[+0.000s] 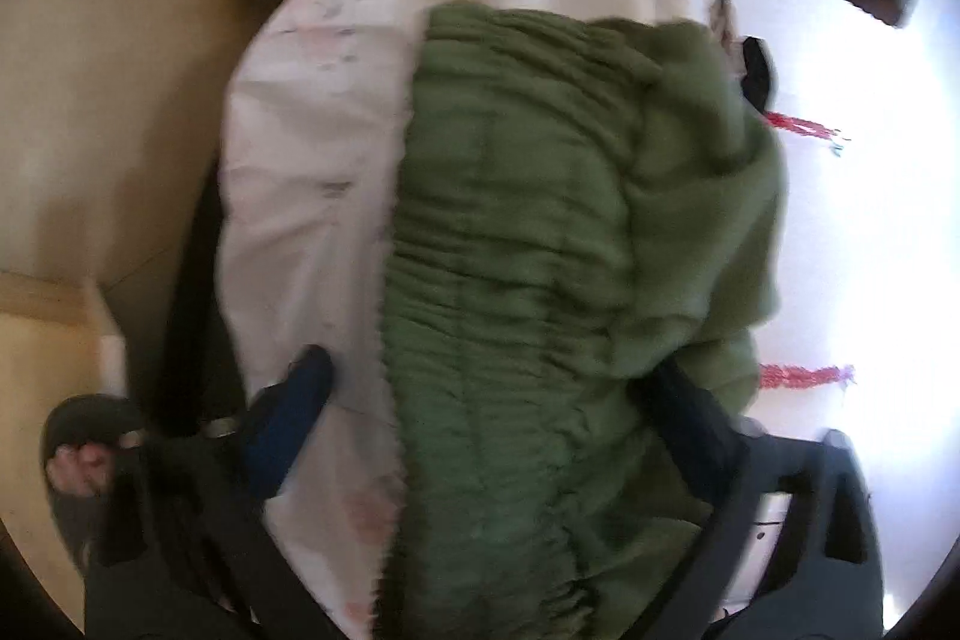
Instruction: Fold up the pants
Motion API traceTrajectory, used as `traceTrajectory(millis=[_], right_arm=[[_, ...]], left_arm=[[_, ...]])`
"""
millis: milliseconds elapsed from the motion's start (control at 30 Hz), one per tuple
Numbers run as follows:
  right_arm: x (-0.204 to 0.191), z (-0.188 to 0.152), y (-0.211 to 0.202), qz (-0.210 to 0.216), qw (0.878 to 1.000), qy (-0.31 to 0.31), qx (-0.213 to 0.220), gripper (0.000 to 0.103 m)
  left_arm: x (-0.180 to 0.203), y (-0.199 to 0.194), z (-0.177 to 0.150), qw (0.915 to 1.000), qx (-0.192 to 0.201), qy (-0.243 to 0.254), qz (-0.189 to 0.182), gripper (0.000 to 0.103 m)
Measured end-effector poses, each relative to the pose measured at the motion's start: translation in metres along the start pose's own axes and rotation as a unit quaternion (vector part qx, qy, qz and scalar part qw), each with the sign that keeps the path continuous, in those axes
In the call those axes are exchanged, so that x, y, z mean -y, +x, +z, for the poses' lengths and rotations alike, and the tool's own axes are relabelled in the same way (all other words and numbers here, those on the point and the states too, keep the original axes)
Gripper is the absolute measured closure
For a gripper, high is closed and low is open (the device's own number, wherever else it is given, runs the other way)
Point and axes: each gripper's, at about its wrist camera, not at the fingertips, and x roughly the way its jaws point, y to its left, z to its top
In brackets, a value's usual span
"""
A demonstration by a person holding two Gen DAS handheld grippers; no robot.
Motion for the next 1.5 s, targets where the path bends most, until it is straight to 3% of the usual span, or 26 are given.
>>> traceTrajectory(millis=[33,67,133,200,267,400,500,533,600,667,733,767,833,900,967,1000,1067,1167,1233,1267,1300,1333,1367,1400,1467,1500], right_arm=[[-0.001,-0.001,0.001,-0.001,1.0,-0.003,-0.001,0.04],[-0.003,-0.001,0.002,-0.003,1.0,-0.007,-0.003,0.04],[-0.006,-0.002,0.002,-0.003,1.0,-0.015,-0.003,0.04],[-0.009,-0.003,0.002,0.0,1.0,-0.022,-0.002,0.04],[-0.011,-0.004,0.001,0.006,1.0,-0.024,-0.002,0.04],[-0.012,-0.004,-0.007,0.027,0.999,-0.023,0.013,0.04],[-0.011,-0.003,-0.013,0.051,0.998,-0.009,0.023,0.04],[-0.011,-0.003,-0.015,0.06,0.998,-0.004,0.027,0.04],[-0.011,-0.002,-0.019,0.078,0.996,0.001,0.035,0.04],[-0.012,-0.003,-0.023,0.096,0.995,0.005,0.041,0.04],[-0.01,-0.003,-0.029,0.117,0.992,0.014,0.047,0.04],[-0.009,-0.002,-0.033,0.13,0.99,0.02,0.053,0.04],[-0.005,-0.002,-0.042,0.152,0.986,0.031,0.064,0.04],[0.002,-0.001,-0.051,0.174,0.981,0.044,0.076,0.04],[0.011,0.0,-0.059,0.192,0.976,0.059,0.085,0.04],[0.017,0.001,-0.062,0.2,0.973,0.068,0.088,0.04],[0.028,0.002,-0.068,0.21,0.97,0.079,0.092,0.04],[0.048,0.004,-0.076,0.22,0.965,0.102,0.103,0.04],[0.064,0.003,-0.079,0.229,0.96,0.123,0.103,0.04],[0.07,0.002,-0.08,0.232,0.958,0.133,0.104,0.04],[0.078,0.001,-0.081,0.234,0.955,0.146,0.104,0.04],[0.083,0.0,-0.081,0.236,0.953,0.156,0.104,0.04],[0.091,-0.001,-0.082,0.241,0.95,0.171,0.105,0.04],[0.095,-0.003,-0.082,0.244,0.947,0.181,0.106,0.04],[0.102,-0.003,-0.08,0.246,0.943,0.197,0.104,0.039],[0.103,-0.003,-0.08,0.247,0.943,0.199,0.102,0.039]], left_arm=[[0.013,-0.004,-0.002,0.9995,0.014,0.026,-0.015,0.051],[0.02,-0.006,-0.003,0.9991,0.024,0.036,-0.002,0.052],[0.035,-0.008,-0.007,0.9979,0.027,0.056,0.017,0.066],[0.053,-0.016,-0.012,0.9936,0.042,0.088,0.058,0.073],[0.076,-0.024,-0.018,0.9841,0.059,0.119,0.118,0.078],[0.136,-0.045,-0.027,0.9538,0.089,0.172,0.229,0.082],[0.203,-0.048,-0.03,0.9184,0.091,0.23,0.309,0.087],[0.236,-0.045,-0.035,0.9015,0.085,0.246,0.345,0.088],[0.275,-0.043,-0.045,0.8864,0.088,0.278,0.359,0.089],[0.328,-0.033,-0.069,0.8573,0.091,0.335,0.38,0.09],[0.361,-0.009,-0.074,0.8457,0.086,0.351,0.393,0.09],[0.38,0.01,-0.077,0.8388,0.083,0.362,0.398,0.09],[0.41,0.051,-0.086,0.8119,0.078,0.39,0.428,0.09],[0.434,0.108,-0.108,0.7778,0.061,0.425,0.459,0.09],[0.445,0.16,-0.128,0.7531,0.04,0.449,0.48,0.09],[0.448,0.196,-0.143,0.7331,0.026,0.465,0.495,0.09],[0.444,0.25,-0.163,0.7091,0.012,0.478,0.518,0.089],[0.417,0.325,-0.189,0.7011,-0.021,0.464,0.541,0.086],[0.398,0.366,-0.198,0.6855,-0.022,0.457,0.566,0.083],[0.385,0.385,-0.201,0.6869,-0.03,0.442,0.576,0.08],[0.372,0.398,-0.202,0.6988,-0.047,0.423,0.575,0.07],[0.361,0.408,-0.205,0.7252,-0.078,0.401,0.554,0.059],[0.351,0.414,-0.21,0.7588,-0.117,0.381,0.515,0.057],[0.346,0.418,-0.219,0.7681,-0.139,0.376,0.5,0.056],[0.352,0.417,-0.233,0.7671,-0.139,0.399,0.483,0.052],[0.357,0.412,-0.237,0.771,-0.138,0.406,0.471,0.047]])
